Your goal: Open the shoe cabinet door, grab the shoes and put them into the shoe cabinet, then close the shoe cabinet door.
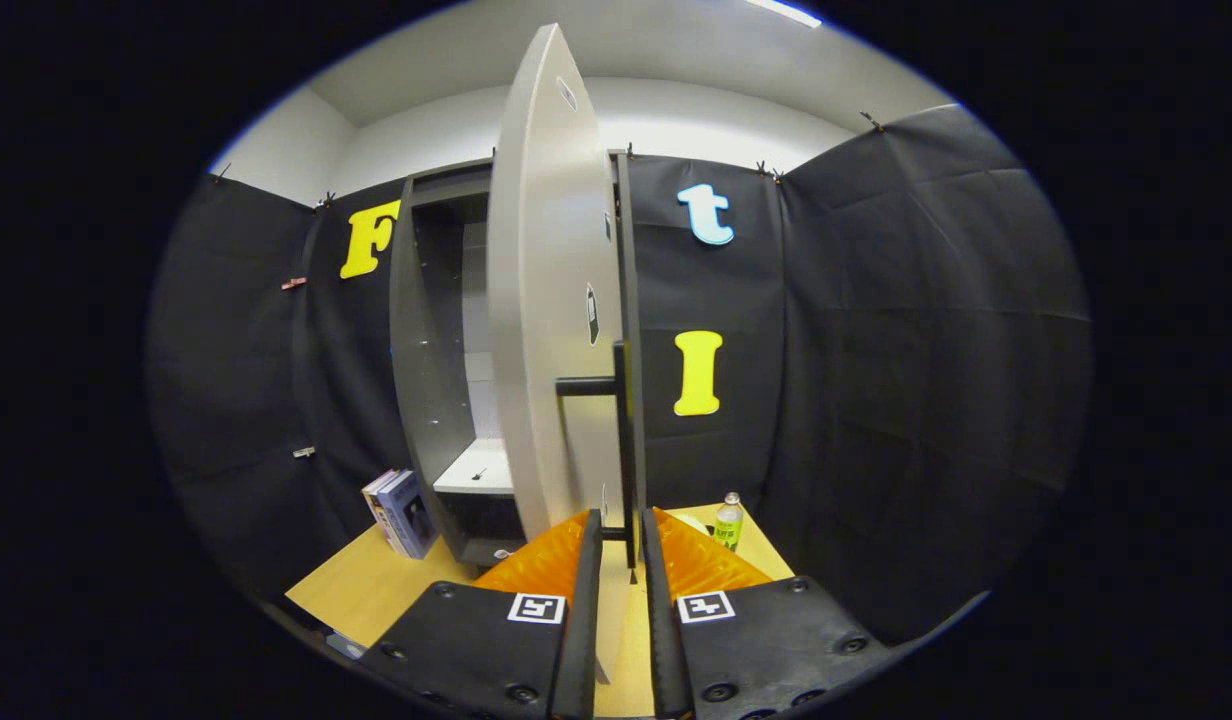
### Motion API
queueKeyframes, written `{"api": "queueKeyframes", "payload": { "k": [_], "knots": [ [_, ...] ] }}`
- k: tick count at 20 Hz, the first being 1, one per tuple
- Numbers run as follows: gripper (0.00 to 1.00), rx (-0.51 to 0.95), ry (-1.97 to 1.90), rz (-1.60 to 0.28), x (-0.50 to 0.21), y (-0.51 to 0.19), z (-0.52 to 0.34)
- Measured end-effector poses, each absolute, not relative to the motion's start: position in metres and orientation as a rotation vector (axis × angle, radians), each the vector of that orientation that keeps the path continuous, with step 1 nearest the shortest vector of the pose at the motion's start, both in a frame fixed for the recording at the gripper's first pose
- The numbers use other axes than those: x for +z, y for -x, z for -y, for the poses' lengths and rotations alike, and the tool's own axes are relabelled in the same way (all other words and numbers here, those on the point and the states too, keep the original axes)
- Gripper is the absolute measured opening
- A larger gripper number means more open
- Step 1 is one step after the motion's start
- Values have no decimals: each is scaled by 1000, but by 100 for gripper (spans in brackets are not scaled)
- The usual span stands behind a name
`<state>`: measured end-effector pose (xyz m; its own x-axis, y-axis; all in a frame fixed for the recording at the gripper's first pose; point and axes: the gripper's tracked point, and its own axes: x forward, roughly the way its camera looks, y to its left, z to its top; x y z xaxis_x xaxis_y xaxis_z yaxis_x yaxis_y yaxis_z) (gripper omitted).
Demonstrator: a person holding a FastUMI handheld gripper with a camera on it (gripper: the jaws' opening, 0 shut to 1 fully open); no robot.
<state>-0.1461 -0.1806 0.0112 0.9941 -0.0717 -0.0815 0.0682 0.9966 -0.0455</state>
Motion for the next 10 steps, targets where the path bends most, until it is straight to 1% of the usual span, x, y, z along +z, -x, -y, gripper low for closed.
{"api": "queueKeyframes", "payload": {
  "k": [2,6,10],
  "knots": [
    [21,-103,59,-49,20,159,194],
    [23,-122,72,-50,17,169,200],
    [23,-75,56,-80,2,171,181]
  ]
}}
